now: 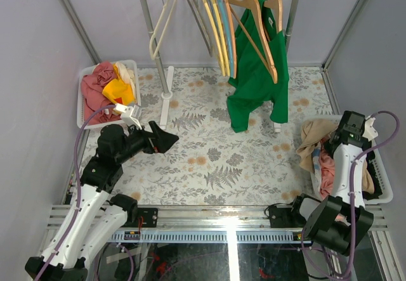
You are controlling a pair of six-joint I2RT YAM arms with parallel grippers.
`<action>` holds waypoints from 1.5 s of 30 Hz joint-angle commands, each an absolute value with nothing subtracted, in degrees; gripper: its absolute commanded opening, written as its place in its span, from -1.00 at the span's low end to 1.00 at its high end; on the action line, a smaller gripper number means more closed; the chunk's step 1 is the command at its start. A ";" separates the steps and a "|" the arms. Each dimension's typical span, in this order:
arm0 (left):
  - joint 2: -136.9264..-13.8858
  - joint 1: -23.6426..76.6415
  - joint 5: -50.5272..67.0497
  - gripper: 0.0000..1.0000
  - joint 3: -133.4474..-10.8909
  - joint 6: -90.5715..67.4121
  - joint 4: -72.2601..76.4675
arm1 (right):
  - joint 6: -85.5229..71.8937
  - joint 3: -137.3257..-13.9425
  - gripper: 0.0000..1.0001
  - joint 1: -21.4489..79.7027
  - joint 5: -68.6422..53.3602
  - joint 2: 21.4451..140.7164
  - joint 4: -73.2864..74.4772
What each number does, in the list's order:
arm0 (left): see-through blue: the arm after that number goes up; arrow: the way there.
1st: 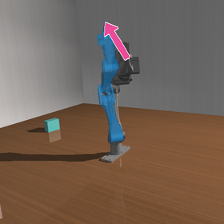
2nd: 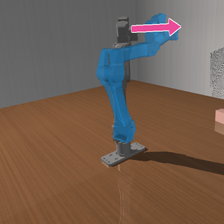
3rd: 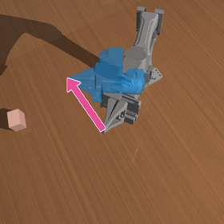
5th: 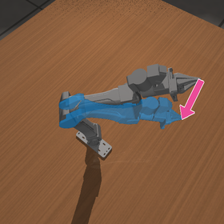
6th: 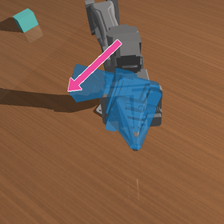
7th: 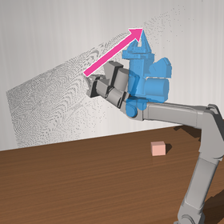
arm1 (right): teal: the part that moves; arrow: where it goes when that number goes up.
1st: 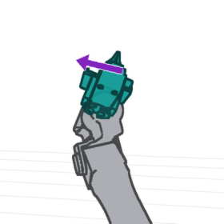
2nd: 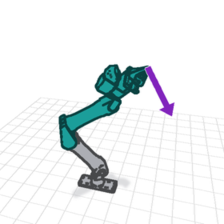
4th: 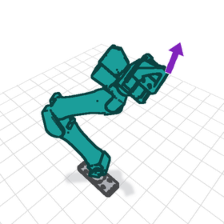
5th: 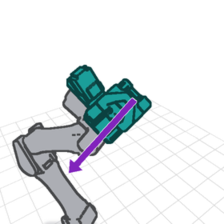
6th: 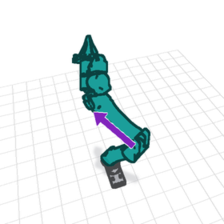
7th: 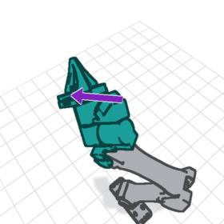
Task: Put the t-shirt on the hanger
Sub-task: Pick up the T-shirt and place it in the bin.
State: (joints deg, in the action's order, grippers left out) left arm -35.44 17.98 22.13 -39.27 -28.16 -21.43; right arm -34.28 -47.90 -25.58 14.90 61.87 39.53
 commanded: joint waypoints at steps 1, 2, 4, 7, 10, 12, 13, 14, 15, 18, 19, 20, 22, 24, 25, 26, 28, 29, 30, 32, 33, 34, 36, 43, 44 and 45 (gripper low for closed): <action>-35.61 18.29 23.37 0.99 -39.16 -27.15 -18.83 | -33.62 -49.86 -1.00 -25.79 12.32 57.33 38.63; -35.55 18.25 23.54 0.99 -39.12 -27.16 -18.77 | -33.59 -50.78 -1.00 -25.79 12.00 56.23 39.36; -35.84 18.31 23.87 0.99 -39.05 -27.16 -18.66 | -33.65 -52.99 -1.00 -25.78 11.08 53.63 41.10; -36.10 18.28 24.49 0.99 -38.94 -27.16 -18.33 | -34.51 -55.43 -1.00 -25.77 7.97 50.37 42.21; -36.38 18.41 25.04 0.99 -38.76 -27.18 -17.96 | -35.86 -57.27 -1.00 -25.80 4.79 46.82 42.58; -36.74 18.63 25.17 0.99 -38.76 -27.24 -17.85 | -36.38 -58.63 -1.00 -25.75 2.70 44.41 42.59; -36.93 18.76 25.23 0.99 -38.69 -27.25 -17.84 | -36.43 -59.71 -1.00 -25.75 1.81 43.74 43.24; -37.04 18.80 25.37 0.99 -38.65 -27.25 -17.72 | -36.59 -60.57 -1.00 -25.80 0.67 43.17 43.23; -37.20 18.93 25.56 0.99 -38.63 -27.29 -17.61 | -36.72 -61.34 -1.00 -25.76 -0.42 42.71 43.10; -37.57 19.11 25.88 0.99 -38.59 -27.33 -17.43 | -36.99 -63.31 -1.00 -25.75 -5.58 41.38 41.17; -37.57 19.34 25.88 0.99 -38.58 -27.33 -17.41 | -37.12 -64.01 -1.00 -25.75 -7.84 41.29 40.12; -37.61 19.46 25.94 0.99 -38.52 -27.33 -17.34 | -37.36 -64.98 -1.00 -25.75 -10.14 41.23 39.02; -37.77 19.88 25.87 0.99 -38.49 -27.33 -17.31 | -37.99 -66.42 -1.00 -25.75 -15.79 41.63 35.17; -38.03 20.43 25.82 0.99 -38.47 -27.26 -17.31 | -38.97 -68.87 -1.00 -25.76 -19.02 42.42 33.29; -38.22 20.66 25.85 0.99 -38.54 -27.25 -17.36 | -39.13 -70.45 -1.00 -25.75 -20.77 42.99 32.64; -38.23 20.84 25.80 0.99 -38.58 -27.25 -17.44 | -39.39 -72.16 -1.00 -25.75 -22.36 43.65 32.06; -38.26 21.02 25.68 0.99 -38.67 -27.25 -17.49 | -39.71 -76.11 -1.00 -25.75 -25.08 45.26 31.87; -38.16 21.05 25.60 0.99 -38.59 -27.25 -17.49 | -39.96 -78.10 -1.00 -25.75 -26.34 46.15 31.82; -38.04 21.09 25.55 0.99 -38.59 -27.25 -17.50 | -40.32 -80.24 -1.00 -25.80 -27.32 46.96 31.78; -37.91 21.09 25.51 0.99 -38.58 -27.25 -17.49 | -41.31 -84.30 -1.00 -25.75 -28.59 48.41 31.21; -37.84 21.09 25.50 0.99 -38.58 -27.25 -17.49 | -41.80 -86.21 -1.00 -25.75 -29.11 48.91 30.74; -37.90 21.09 25.49 0.99 -38.58 -27.25 -17.49 | -42.36 -88.07 -1.00 -25.75 -29.40 49.32 30.26; -37.88 21.16 25.55 0.99 -38.58 -27.25 -17.49 | -43.33 -92.27 -1.00 -25.75 -29.56 50.45 29.54; -37.67 21.23 25.47 0.99 -38.58 -27.25 -17.49 | -53.15 -99.73 -1.00 -25.71 -32.14 52.79 17.24; -37.54 21.21 25.35 0.99 -38.54 -27.25 -17.53 | -55.29 -100.73 -1.00 -25.75 -33.58 53.61 14.80; -37.41 21.20 25.23 0.99 -38.51 -27.25 -17.57 | -56.93 -102.92 -1.00 -25.75 -34.84 54.63 12.95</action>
State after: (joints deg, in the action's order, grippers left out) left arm -38.28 20.95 24.45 -38.79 -28.16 -20.16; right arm -47.11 -96.40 -25.67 -27.07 52.82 30.68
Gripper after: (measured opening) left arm 0.996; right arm 0.032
